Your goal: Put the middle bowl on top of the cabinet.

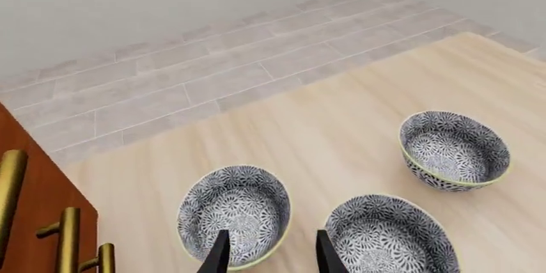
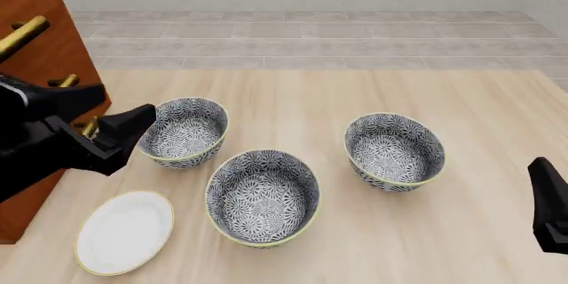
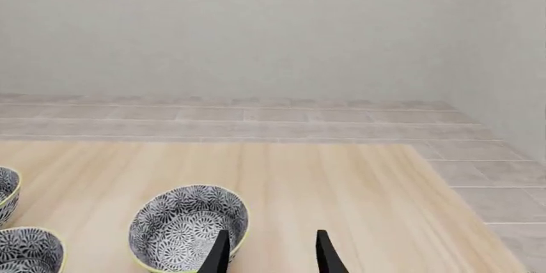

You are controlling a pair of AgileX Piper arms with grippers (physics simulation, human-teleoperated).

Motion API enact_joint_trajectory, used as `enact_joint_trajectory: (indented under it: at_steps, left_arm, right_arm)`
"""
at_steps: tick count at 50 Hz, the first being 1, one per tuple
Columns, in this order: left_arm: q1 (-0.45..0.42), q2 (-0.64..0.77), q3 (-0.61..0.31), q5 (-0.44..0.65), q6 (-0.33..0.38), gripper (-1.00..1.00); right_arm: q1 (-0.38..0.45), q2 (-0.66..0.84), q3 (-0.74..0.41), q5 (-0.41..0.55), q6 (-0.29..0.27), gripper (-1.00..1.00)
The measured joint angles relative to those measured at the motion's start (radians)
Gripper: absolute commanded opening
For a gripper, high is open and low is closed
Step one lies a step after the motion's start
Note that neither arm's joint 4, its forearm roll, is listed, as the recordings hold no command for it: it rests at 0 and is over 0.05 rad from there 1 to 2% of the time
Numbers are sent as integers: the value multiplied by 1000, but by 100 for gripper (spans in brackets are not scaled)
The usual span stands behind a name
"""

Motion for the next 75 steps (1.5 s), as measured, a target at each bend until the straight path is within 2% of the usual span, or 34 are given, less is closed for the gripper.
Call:
enact_joint_trajectory:
  at_steps: [33, 75]
  left_arm:
    - [-155, 255, -237, 114, -10, 100]
    - [-248, 453, -434, 168, -36, 100]
  right_arm:
    - [-8, 17, -1, -13, -8, 100]
    - [-18, 36, 0, -32, -8, 100]
